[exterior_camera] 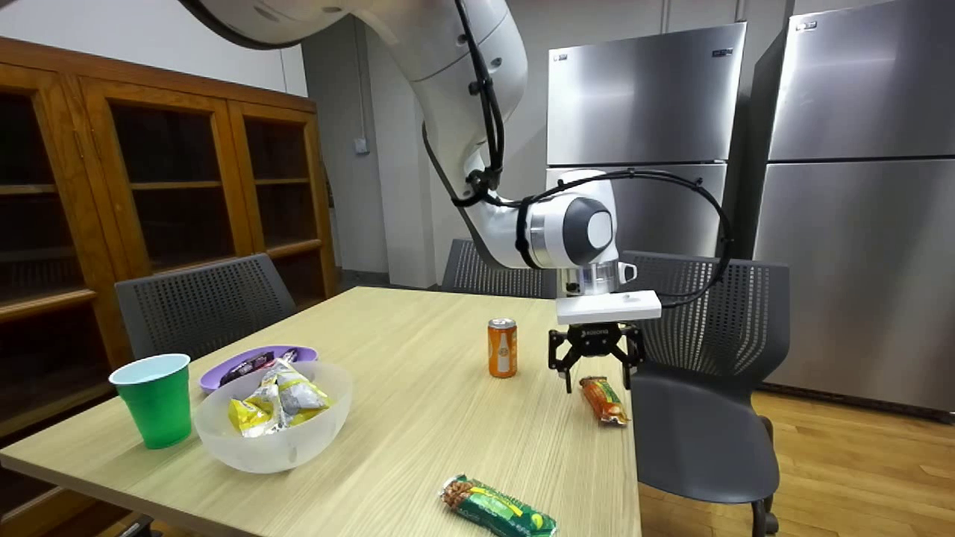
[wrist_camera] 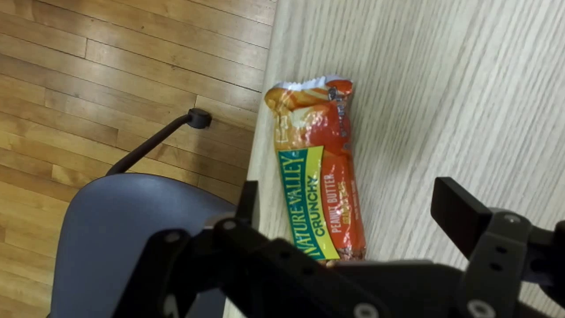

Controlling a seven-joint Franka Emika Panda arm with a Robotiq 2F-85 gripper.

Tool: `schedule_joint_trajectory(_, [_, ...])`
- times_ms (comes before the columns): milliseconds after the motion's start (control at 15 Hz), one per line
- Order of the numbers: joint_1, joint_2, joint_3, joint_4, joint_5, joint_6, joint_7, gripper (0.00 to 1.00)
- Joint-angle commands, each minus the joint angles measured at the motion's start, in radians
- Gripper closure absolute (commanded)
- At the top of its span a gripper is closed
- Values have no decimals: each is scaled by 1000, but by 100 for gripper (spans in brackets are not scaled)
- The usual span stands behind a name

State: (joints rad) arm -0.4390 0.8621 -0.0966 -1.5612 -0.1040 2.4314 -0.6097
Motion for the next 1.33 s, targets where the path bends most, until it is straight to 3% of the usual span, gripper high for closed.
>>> schedule_joint_trajectory(0, [-48,37,43,73,24,-41,-70,0])
schedule_joint_trajectory(333, [-69,56,72,83,49,-64,-133,0])
schedule_joint_trajectory(1200, [-60,54,64,75,74,-79,-183,0])
schedule_joint_trajectory(1267, [-61,55,64,76,75,-79,-183,25])
